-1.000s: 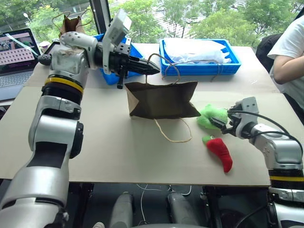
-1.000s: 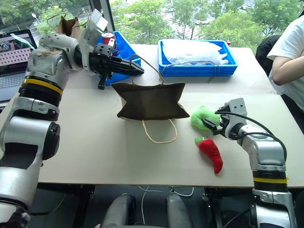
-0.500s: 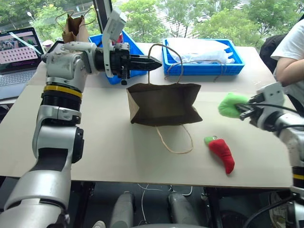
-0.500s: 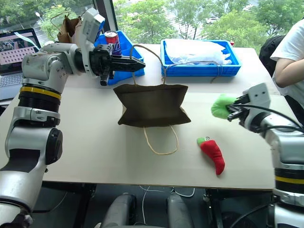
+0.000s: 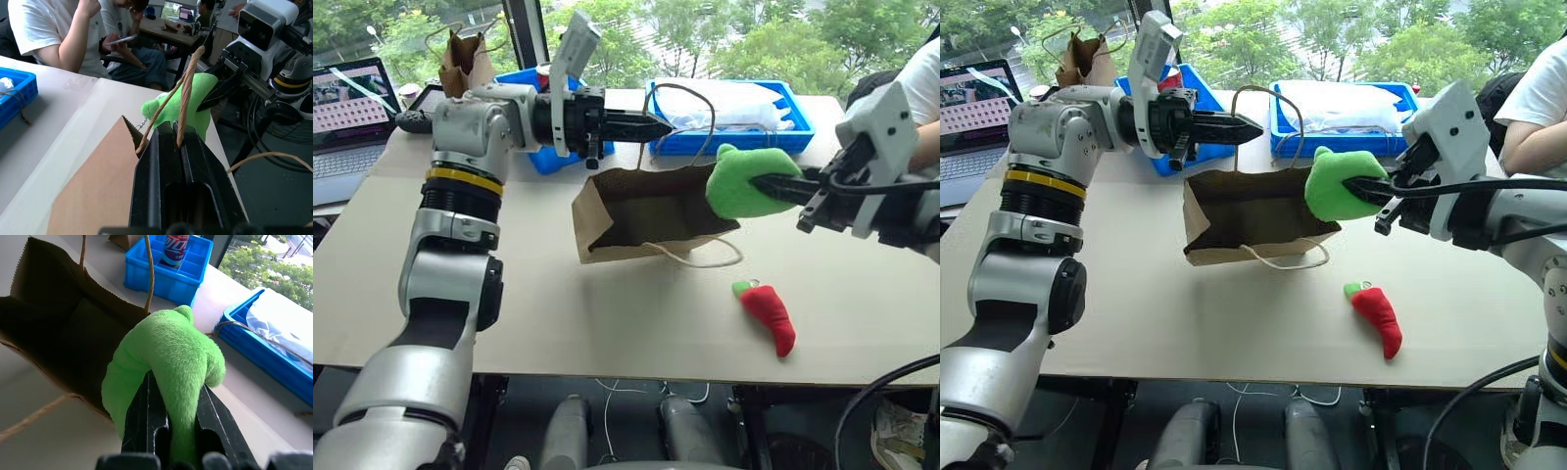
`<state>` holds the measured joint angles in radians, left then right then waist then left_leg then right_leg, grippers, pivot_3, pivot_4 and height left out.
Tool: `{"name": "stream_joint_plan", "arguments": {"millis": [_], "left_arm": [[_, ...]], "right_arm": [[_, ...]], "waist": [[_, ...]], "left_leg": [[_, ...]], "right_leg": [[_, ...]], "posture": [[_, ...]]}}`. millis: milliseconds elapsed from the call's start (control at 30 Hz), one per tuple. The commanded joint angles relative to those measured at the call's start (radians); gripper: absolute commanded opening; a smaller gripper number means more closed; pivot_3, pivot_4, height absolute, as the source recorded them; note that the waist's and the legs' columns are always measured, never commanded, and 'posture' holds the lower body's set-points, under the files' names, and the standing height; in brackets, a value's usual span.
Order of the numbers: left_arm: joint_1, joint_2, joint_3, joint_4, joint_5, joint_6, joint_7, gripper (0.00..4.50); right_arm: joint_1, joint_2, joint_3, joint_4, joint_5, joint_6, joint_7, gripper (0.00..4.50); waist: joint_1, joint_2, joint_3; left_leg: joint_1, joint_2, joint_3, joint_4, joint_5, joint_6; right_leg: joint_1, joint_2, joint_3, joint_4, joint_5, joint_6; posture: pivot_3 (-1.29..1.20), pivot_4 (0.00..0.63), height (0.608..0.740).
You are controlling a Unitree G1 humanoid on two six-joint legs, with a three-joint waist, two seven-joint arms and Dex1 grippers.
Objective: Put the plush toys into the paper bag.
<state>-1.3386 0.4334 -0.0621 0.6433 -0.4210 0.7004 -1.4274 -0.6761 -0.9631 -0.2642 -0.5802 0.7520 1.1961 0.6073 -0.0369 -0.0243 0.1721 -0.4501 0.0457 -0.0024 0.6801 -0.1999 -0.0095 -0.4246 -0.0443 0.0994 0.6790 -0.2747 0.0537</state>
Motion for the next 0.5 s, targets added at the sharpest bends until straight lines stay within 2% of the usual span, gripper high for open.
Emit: {"name": "stream_joint_plan", "arguments": {"millis": [33,133,233,500], "left_arm": [[-0.012,0.011,0.010,-0.033,-0.007,-0.005,-0.015,0.00],[-0.016,0.010,0.014,-0.028,-0.006,-0.010,-0.013,0.00],[-0.021,0.006,0.015,-0.022,-0.004,-0.019,-0.010,0.00],[-0.051,-0.002,0.026,-0.001,-0.003,-0.034,-0.002,0.00]], "right_arm": [[-0.057,-0.011,-0.013,-0.025,0.047,0.022,-0.005,0.01],[-0.073,0.018,0.024,-0.037,0.082,0.035,-0.013,0.01],[-0.024,0.111,0.119,-0.052,0.056,0.010,-0.063,0.01],[0.033,0.337,0.356,0.021,-0.150,-0.137,-0.213,0.01]], "waist": [[0.002,0.000,0.000],[0.002,0.000,0.000],[0.000,0.000,0.000],[-0.006,0.000,0.000]], "left_leg": [[-0.001,0.000,0.000,0.000,0.000,0.000],[-0.001,0.000,0.000,0.000,0.000,0.000],[-0.001,0.000,-0.001,0.000,0.000,0.000],[-0.001,0.000,0.000,0.000,0.000,0.000]], "right_leg": [[-0.001,0.000,0.000,0.000,0.000,0.000],[-0.001,-0.001,0.000,0.000,0.000,0.000],[0.000,0.000,-0.001,0.000,0.000,0.000],[-0.002,0.000,-0.001,0.001,0.000,0.000]], "posture": [[0.00,0.150,0.694],[0.00,0.150,0.694],[0.00,0.150,0.694],[0.00,0.150,0.694]]}}
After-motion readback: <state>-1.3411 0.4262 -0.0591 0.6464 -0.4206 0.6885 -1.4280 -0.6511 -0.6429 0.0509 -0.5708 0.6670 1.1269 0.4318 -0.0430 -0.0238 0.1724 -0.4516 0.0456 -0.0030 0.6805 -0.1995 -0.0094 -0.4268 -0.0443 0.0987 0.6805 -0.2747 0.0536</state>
